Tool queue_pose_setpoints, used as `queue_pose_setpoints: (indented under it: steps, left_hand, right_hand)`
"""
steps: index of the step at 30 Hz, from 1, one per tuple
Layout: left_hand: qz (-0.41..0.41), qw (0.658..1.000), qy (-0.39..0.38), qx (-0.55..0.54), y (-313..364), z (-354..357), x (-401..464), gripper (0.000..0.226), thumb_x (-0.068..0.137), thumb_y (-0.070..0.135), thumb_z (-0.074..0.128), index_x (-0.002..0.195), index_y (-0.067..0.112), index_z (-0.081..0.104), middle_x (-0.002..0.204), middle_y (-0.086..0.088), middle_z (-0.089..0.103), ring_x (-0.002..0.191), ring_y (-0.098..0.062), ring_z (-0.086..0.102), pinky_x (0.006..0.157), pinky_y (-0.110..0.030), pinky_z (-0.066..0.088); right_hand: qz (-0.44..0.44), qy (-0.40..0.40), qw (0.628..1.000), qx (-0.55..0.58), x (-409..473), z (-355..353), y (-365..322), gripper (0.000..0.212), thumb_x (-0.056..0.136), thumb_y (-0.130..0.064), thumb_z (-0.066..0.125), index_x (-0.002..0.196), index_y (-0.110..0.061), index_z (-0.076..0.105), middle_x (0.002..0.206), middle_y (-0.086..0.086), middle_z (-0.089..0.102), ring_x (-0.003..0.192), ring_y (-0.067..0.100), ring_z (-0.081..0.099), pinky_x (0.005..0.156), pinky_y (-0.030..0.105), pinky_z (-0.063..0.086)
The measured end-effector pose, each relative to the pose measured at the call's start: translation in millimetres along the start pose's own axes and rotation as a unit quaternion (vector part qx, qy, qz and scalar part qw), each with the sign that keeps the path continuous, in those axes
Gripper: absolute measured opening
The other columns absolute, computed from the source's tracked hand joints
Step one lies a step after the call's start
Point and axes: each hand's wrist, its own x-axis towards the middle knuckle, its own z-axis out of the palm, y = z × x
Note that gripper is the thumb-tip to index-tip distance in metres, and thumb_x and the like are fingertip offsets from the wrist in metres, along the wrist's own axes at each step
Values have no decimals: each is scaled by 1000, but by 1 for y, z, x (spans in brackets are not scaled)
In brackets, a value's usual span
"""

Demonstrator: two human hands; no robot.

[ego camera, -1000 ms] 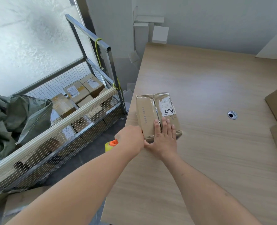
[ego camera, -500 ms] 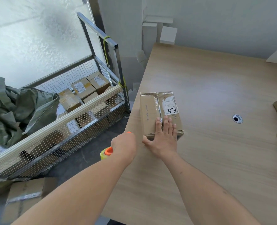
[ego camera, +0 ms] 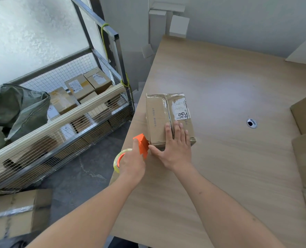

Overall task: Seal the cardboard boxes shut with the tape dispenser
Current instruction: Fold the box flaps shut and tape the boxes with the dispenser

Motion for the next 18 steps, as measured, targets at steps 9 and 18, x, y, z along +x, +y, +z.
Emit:
queue_pose_setpoints:
  steps: [9, 18]
  left_hand:
    - [6, 993, -108, -45, -12, 52, -16, 90, 96, 23, 60, 160, 28, -3, 116, -13, 65, 103, -32, 65, 84, -42, 54]
    - [112, 993, 20, 25, 14, 9, -20, 65, 98, 34, 47, 157, 21, 25, 117, -17, 64, 108, -39, 60, 88, -43, 50]
  right_hand:
    - [5, 1, 999, -38, -30, -15, 33, 114, 76, -96, 26, 161, -22, 17, 167, 11, 17, 156, 29, 7, 125, 45, 14]
    - [-38, -33, 997, -58, -47, -29, 57, 97, 86, -76, 49, 161, -26, 15, 166, 9, 14, 155, 28, 9, 122, 43, 14]
